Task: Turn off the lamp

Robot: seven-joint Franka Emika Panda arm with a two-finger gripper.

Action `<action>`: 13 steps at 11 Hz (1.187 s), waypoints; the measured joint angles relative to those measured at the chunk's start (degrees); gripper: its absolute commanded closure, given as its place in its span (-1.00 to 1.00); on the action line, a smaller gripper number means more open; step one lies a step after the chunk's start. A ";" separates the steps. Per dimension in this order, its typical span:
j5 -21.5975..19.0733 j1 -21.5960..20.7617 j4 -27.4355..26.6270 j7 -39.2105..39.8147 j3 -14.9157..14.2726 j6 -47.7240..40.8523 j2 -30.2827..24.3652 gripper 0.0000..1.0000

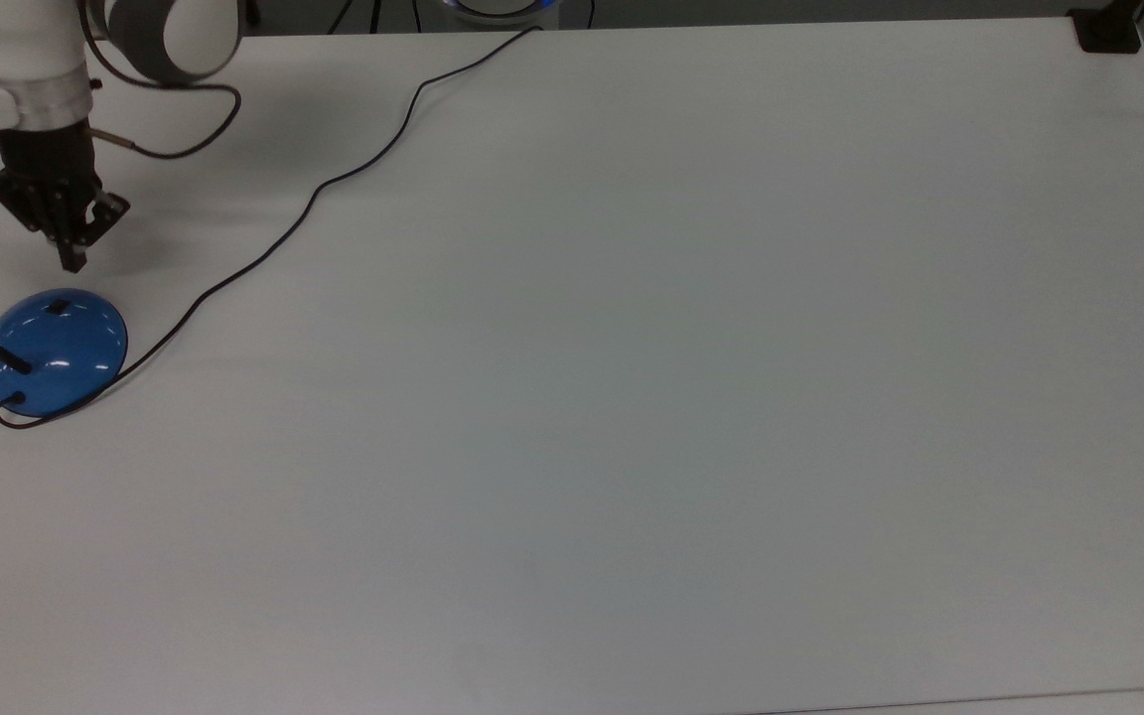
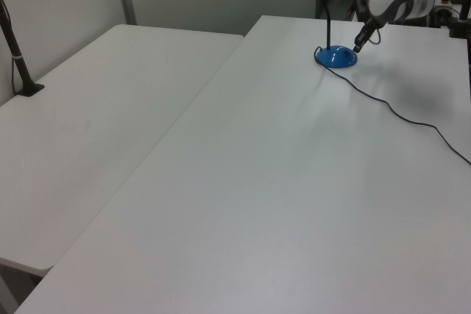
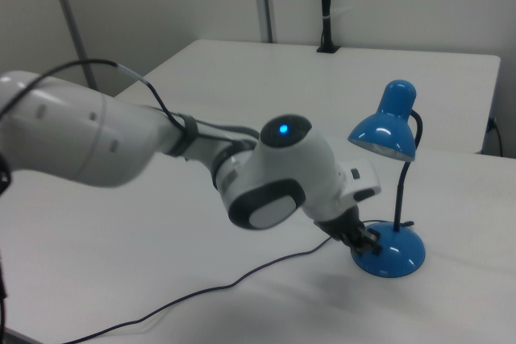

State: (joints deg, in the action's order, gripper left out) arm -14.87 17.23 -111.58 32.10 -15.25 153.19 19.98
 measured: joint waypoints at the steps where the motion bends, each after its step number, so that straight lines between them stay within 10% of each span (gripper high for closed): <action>1: -0.12 -0.04 -0.09 -1.30 0.15 -4.35 -2.43 0.85; 6: 4.23 -4.89 -0.02 -22.15 4.05 -22.61 -13.77 0.38; 10: 12.70 -12.00 9.90 -33.53 6.74 -44.00 -16.20 -1.00; 13: 18.32 -18.28 16.41 -33.14 6.91 -54.83 -16.38 -1.00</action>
State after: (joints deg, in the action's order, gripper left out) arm 3.44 -1.05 -95.17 -1.04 -8.34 98.36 3.61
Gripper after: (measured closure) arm 0.150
